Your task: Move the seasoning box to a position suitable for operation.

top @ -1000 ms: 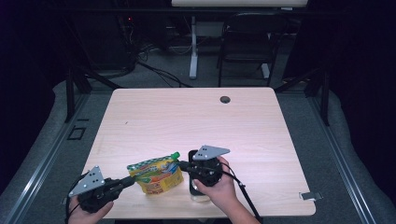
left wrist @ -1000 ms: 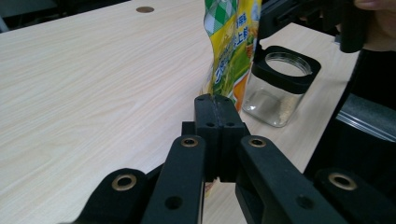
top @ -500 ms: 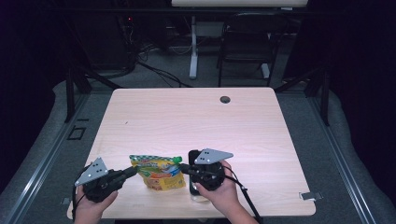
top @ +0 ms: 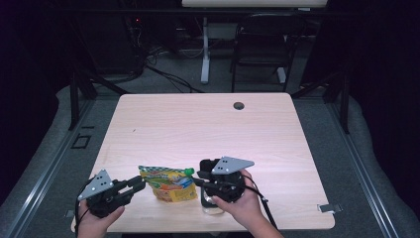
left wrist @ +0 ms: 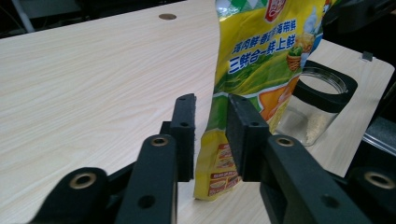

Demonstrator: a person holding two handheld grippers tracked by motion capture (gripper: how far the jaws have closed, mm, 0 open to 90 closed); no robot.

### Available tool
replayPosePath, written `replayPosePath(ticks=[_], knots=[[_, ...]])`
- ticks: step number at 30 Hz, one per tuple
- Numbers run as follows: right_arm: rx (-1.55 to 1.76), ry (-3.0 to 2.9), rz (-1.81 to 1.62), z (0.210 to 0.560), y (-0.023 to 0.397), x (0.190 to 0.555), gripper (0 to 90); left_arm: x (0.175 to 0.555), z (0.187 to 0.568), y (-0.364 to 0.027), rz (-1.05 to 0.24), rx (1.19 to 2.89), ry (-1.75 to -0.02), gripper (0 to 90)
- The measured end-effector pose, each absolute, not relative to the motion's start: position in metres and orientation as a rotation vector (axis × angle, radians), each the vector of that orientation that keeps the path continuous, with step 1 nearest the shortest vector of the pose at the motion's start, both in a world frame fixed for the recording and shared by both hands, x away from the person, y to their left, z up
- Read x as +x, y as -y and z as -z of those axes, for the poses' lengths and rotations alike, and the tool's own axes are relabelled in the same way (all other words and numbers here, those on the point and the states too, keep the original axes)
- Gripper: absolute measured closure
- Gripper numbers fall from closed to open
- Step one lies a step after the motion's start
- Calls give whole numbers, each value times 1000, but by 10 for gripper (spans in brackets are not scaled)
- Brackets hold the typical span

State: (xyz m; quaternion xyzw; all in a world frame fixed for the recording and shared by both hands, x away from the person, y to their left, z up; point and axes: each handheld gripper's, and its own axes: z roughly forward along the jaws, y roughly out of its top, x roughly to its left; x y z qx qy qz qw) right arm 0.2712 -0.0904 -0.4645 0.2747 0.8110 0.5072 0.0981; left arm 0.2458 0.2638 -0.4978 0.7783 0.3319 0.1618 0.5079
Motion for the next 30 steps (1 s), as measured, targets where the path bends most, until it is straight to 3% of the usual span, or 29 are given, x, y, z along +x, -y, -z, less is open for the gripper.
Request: replayPosePath(ticks=[13,30], knots=[[747,-2412,-1494,433,89,282,655,243,504,-277,-399,1869,-858,656],[624,-2482,-1482,419,43,293,606,243,508,-276,-390,1876,-855,651]])
